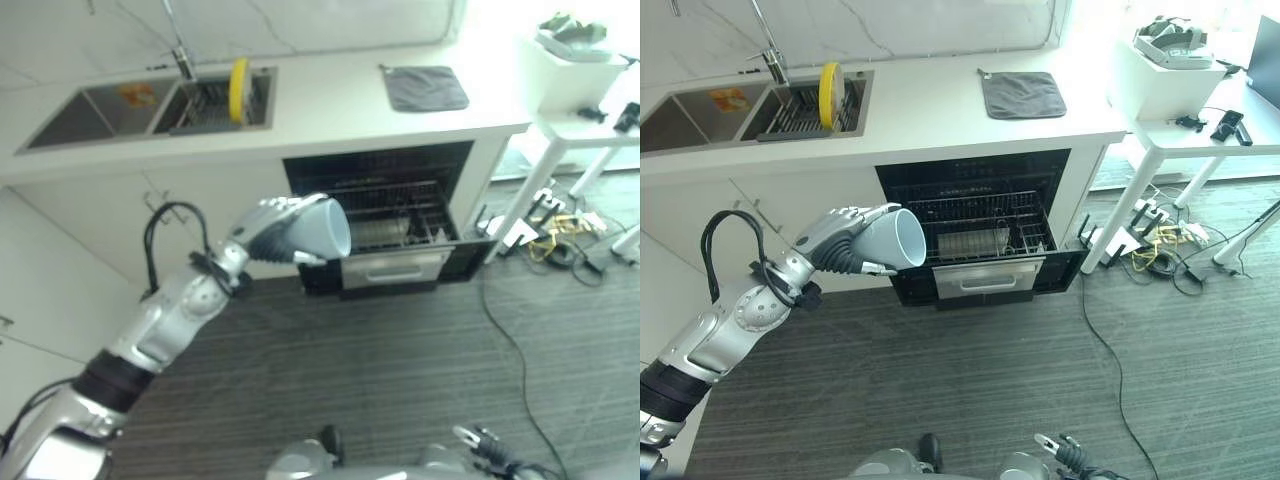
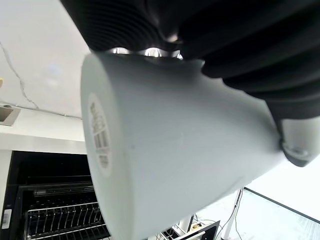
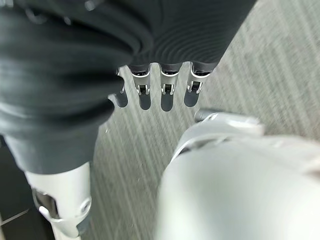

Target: Place the dishes in the dishwasher.

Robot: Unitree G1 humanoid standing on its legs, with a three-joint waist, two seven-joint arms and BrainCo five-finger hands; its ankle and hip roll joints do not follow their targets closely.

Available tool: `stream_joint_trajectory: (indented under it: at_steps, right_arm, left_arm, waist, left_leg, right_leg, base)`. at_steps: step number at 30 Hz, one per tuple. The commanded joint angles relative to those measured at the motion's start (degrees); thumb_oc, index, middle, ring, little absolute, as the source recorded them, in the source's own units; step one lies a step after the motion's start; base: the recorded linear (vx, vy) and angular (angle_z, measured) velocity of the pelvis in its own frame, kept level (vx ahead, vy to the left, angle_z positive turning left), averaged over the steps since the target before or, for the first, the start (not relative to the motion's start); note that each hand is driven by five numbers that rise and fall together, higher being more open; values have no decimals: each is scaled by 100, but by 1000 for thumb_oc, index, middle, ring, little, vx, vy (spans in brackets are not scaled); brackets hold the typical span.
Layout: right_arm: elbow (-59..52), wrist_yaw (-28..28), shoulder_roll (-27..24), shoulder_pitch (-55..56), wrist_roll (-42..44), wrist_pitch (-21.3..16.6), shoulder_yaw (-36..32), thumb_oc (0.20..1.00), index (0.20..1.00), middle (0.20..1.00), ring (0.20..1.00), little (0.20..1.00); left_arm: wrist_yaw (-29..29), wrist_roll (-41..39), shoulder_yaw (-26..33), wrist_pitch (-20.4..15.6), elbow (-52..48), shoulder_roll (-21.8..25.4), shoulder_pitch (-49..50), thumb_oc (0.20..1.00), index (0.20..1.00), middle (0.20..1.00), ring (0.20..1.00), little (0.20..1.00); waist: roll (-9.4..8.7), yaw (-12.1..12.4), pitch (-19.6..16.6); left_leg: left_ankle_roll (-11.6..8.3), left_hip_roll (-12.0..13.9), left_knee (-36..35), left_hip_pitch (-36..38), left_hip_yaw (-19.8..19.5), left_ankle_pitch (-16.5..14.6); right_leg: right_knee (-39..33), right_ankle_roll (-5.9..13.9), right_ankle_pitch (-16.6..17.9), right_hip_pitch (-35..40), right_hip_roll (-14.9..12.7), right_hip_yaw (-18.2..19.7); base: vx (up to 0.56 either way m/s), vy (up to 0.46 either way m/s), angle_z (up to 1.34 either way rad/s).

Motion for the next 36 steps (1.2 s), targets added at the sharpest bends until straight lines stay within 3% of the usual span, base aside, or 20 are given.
stream_joint_trajectory:
  at_steps: [1,3,4,5,7,8,9,12,13,17,18,19,21,22,23,25,27,30,33,36]
  right_arm:
    - [-63,-2,-131,-49,218,-181,-34,1000,1000,1000,1000,1000]
    - [-37,30,-113,-76,191,-223,-55,1000,1000,1000,1000,1000]
    - [-24,55,-122,-93,193,-209,-79,1000,1000,1000,1000,1000]
    - [-3,84,-121,-124,166,-191,-88,1000,1000,1000,1000,1000]
    - [81,151,-44,-198,24,-133,-146,1000,1000,1000,1000,1000]
    - [81,163,-32,-199,-8,-110,-169,1000,1000,1000,1000,1000]
    - [71,167,-17,-191,-50,-88,-189,1000,1000,1000,1000,1000]
    - [104,179,-25,-142,-82,-69,-185,1000,1000,1000,1000,1000]
    - [119,181,-73,-148,-13,-74,-145,1000,1000,1000,1000,1000]
    - [66,152,-273,-312,-148,-89,-43,1000,1000,1000,1000,1000]
    - [59,173,-389,-386,-62,-116,-62,1000,1000,1000,1000,1000]
    - [62,233,-536,-458,-67,-154,-128,1000,1000,1000,1000,1000]
    - [146,242,-649,-549,-136,-136,-293,1000,1000,1000,1000,1000]
    - [164,241,-657,-563,-130,-122,-315,1000,1000,1000,1000,1000]
    - [191,248,-690,-565,-128,-107,-375,1000,1000,1000,1000,1000]
    - [277,233,-703,-490,-121,-148,-430,1000,1000,1000,1000,1000]
    - [337,123,-609,-365,11,-213,-419,1000,1000,1000,1000,1000]
    - [384,32,-494,-254,82,-162,-410,1000,1000,1000,1000,1000]
    - [371,-13,-310,-189,167,-239,-343,1000,1000,1000,1000,1000]
    - [237,-108,-193,-130,365,-351,-319,1000,1000,1000,1000,1000]
  left_arm:
    - [82,-294,250,-155,-227,21,-279,200,200,200,200,200]
    - [93,-352,291,-118,-269,82,-255,200,200,200,200,200]
    - [95,-358,293,-86,-316,120,-258,200,200,200,200,200]
    - [126,-360,257,-14,-336,162,-304,200,200,200,200,200]
    - [269,-463,140,147,-357,380,-371,200,200,200,200,200]
    - [280,-477,150,135,-360,417,-343,200,200,200,200,200]
    - [280,-484,178,123,-376,445,-302,200,200,200,200,200]
    - [251,-429,267,169,-406,382,-171,200,200,200,200,200]
    - [339,-274,297,238,-446,261,-57,200,200,200,200,200]
    - [431,129,285,306,-466,34,112,200,200,200,200,200]
    - [524,135,249,327,-458,7,128,200,200,200,200,200]
    - [561,47,240,335,-454,-5,111,200,200,200,200,200]
    - [599,-9,309,171,-385,-39,230,200,200,200,200,200]
    - [595,2,316,152,-392,-58,246,200,200,200,200,200]
    - [602,21,305,130,-428,-116,251,200,200,200,200,200]
    - [600,1,253,67,-420,-231,145,200,200,200,200,200]
    - [471,10,190,-19,-437,-241,73,200,200,200,200,200]
    - [333,157,94,-39,-461,-298,-7,200,200,200,200,200]
    - [320,60,45,45,-477,-240,-118,200,200,200,200,200]
    - [303,-36,46,9,-436,-163,-193,200,200,200,200,200]
  waist:
    - [152,42,-122]
    - [138,0,-69]
    - [89,-85,-22]
    - [28,-147,-6]
    - [-104,-182,24]
    - [-112,-177,23]
    - [-113,-181,26]
    - [-96,-198,-30]
    - [-71,-209,-44]
    - [-10,-227,-110]
    - [16,-214,-105]
    - [77,-212,-98]
    - [232,-217,-149]
    - [274,-212,-171]
    - [337,-215,-161]
    - [439,-295,-217]
    - [446,-360,-272]
    - [466,-379,-294]
    - [473,-369,-285]
    - [432,-364,-276]
  left_leg:
    - [16,149,176,-98,-163,-225]
    - [-13,128,96,64,-177,-252]
    - [-72,127,95,178,-222,-310]
    - [-106,126,116,229,-222,-371]
    - [-202,215,117,494,-202,-607]
    - [-216,253,114,548,-214,-643]
    - [-225,296,127,595,-228,-678]
    - [-278,461,283,618,-217,-705]
    - [-339,578,423,650,-246,-754]
    - [-485,739,1020,533,-229,-891]
    - [-583,812,1520,308,-197,-723]
    - [-751,1013,1930,-12,-63,-310]
    - [-953,1194,974,-34,-32,250]
    - [-1068,1263,734,-25,-88,373]
    - [-1208,1474,380,-134,50,866]
    - [-1399,1698,-45,-66,376,1047]
    - [-1343,1563,-249,185,603,759]
    - [-1237,1331,-247,311,405,576]
    - [-1000,1077,-441,429,275,495]
    - [-913,1035,-545,469,318,433]
  right_leg:
    - [825,-76,515,107,427,-18]
    - [464,-91,617,-38,435,-43]
    - [-238,-65,758,-118,457,68]
    - [-814,6,1038,-193,398,167]
    - [-1635,353,1854,-344,21,208]
    - [-1660,387,1902,-370,-14,205]
    - [-1640,402,1904,-380,-25,203]
    - [-1594,308,1410,-210,116,89]
    - [-1516,209,1172,-116,265,26]
    - [-1370,-159,820,-88,523,-115]
    - [-1401,-304,713,-1,625,-139]
    - [-1559,-472,621,189,764,-199]
    - [-1828,-488,601,398,892,-153]
    - [-1888,-450,529,471,918,-90]
    - [-1993,-502,565,536,924,-194]
    - [-2073,-427,460,706,784,-401]
    - [-2011,-336,462,743,649,-556]
    - [-1925,-297,457,802,604,-447]
    - [-1862,-164,637,752,497,-328]
    - [-1804,-58,664,722,414,-368]
  base:
    - [99,64,-1]
    - [133,-84,-5]
    - [171,-243,2]
    - [253,-381,11]
    - [369,-468,35]
    - [347,-359,34]
    - [260,-250,18]
    - [267,-270,37]
    - [297,-354,36]
    - [177,-245,21]
    - [171,-244,3]
    - [218,-126,11]
    - [211,101,21]
    - [110,171,23]
    - [142,203,4]
    - [79,288,-7]
    - [48,259,2]
    - [90,212,11]
    - [66,208,29]
    - [18,102,18]
